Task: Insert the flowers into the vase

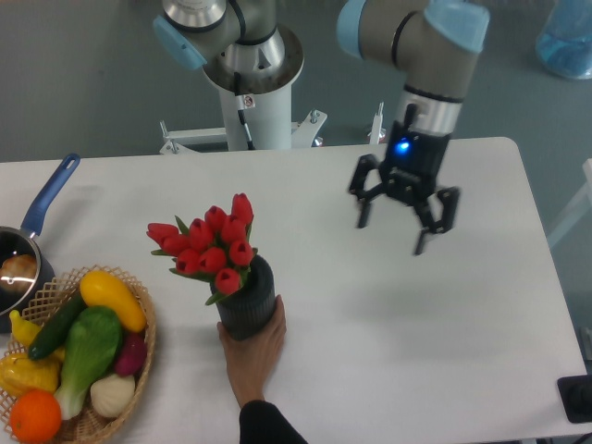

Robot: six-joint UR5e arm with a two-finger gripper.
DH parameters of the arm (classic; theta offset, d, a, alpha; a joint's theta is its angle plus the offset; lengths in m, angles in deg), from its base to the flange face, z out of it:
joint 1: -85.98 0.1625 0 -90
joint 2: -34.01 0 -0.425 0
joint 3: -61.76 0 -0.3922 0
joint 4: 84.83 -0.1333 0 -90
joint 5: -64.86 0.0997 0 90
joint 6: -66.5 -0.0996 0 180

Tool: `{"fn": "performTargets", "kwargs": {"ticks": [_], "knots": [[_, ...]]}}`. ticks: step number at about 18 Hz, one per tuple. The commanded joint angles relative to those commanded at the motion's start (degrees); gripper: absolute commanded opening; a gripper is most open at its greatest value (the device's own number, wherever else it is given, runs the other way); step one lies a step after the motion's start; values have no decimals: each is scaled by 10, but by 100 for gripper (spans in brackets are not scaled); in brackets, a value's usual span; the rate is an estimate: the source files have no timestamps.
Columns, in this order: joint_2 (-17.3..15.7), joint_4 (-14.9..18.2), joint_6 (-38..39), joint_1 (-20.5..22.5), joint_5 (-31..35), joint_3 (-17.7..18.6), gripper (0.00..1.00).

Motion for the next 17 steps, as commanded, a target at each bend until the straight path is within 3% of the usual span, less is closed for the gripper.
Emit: {"fn": "performTargets", "kwargs": {"ticks": [3, 7, 11, 14, 17], "knots": [[-32, 34, -10, 21, 58, -1, 100], [-97, 156, -143, 81, 115, -4, 100], [-121, 192, -206, 145, 109, -5, 100], [-127, 224, -317, 202, 93, -9, 100], [-132, 244, -356, 232, 92, -11, 100]]}}
